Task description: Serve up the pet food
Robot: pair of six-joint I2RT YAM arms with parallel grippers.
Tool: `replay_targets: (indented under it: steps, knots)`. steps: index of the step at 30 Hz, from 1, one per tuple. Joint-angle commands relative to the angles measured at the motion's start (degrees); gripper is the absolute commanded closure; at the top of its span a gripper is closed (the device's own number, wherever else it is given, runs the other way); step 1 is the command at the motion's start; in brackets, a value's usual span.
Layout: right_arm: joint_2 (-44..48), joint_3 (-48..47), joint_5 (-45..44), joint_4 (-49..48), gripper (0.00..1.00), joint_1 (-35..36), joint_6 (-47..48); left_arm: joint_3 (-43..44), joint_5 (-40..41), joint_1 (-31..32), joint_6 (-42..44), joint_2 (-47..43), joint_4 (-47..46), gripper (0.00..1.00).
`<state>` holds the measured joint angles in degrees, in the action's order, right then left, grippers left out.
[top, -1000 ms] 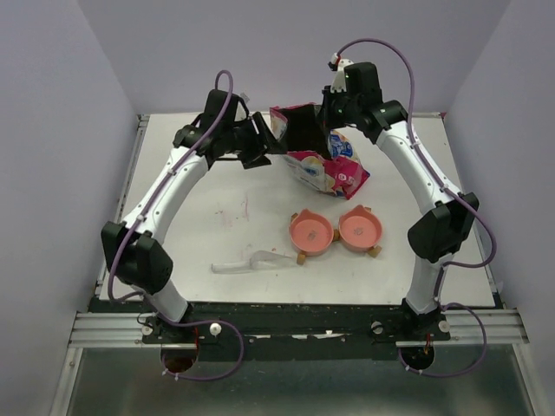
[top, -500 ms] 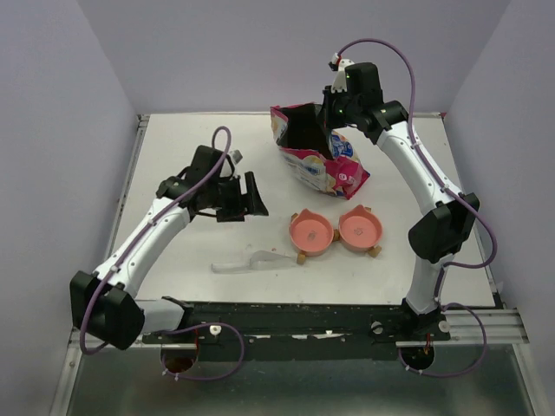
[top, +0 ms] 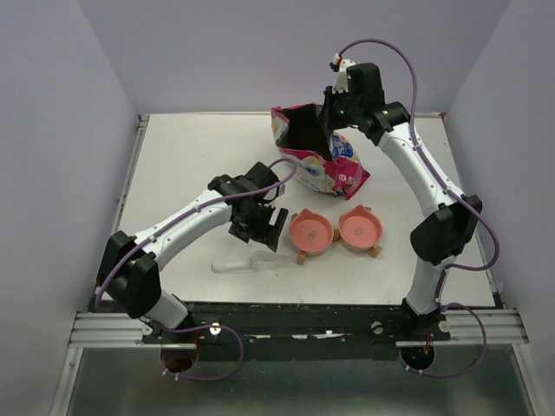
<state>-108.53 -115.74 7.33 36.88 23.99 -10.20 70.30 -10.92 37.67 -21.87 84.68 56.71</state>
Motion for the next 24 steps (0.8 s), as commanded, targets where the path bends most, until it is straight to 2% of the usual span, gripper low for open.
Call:
replay_targets:
  steps: [1,11,14,21,24]
  knots:
    - [4.1,-0.1,2.7,-1.9,1.0,0.4,0.5,-0.7,7.7,3.1,4.1,3.4,-1.6,0.09]
    - [5.1,0.8,2.6,-2.0,1.0,0.4,1.1,-2.6,1.7,3.6,5.3,8.2,-5.3,0.09]
    - [5.3,0.5,2.6,-2.0,1.0,0.4,1.1,-4.2,0.1,3.8,4.8,7.3,-6.0,0.09]
    - [5.4,1.1,2.3,-2.2,1.0,0.3,1.3,-6.9,0.4,4.5,3.9,6.2,-7.1,0.07]
    - [5.3,1.0,2.3,-2.2,1.0,0.3,1.3,-6.8,3.8,4.9,2.7,7.6,-8.3,0.07]
